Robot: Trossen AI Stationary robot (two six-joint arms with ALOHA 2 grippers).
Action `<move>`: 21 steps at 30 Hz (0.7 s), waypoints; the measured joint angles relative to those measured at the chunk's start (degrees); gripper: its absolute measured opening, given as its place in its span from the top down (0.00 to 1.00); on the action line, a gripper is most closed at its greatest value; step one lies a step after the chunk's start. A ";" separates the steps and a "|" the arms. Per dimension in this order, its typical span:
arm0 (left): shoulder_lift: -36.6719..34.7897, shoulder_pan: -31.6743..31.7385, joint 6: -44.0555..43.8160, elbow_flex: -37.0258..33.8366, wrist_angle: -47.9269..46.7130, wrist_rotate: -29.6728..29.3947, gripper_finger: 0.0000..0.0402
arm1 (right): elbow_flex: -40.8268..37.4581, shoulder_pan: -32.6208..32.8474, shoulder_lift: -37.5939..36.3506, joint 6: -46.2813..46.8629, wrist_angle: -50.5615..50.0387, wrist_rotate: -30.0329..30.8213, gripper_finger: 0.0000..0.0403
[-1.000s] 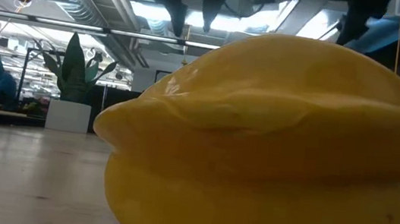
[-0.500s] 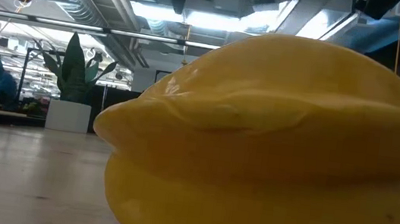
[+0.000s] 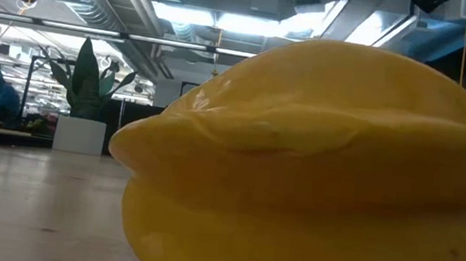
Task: Build produce basket
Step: Put the starfruit into the black wire basket
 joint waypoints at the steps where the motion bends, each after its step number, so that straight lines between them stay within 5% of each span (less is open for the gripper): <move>1: 0.00 -0.39 -1.17 -0.01 0.24 0.01 0.17 | 0.00 0.00 -0.02 -0.10 0.00 0.02 0.64; 11: 0.00 -2.89 -14.81 -0.01 7.40 -0.92 0.17 | 0.00 0.00 -0.04 -4.19 -0.21 -0.06 0.64; 21: 5.48 -10.60 -2.40 -0.03 20.01 -0.71 0.17 | -0.05 0.00 -0.07 -7.13 -2.35 -0.42 0.64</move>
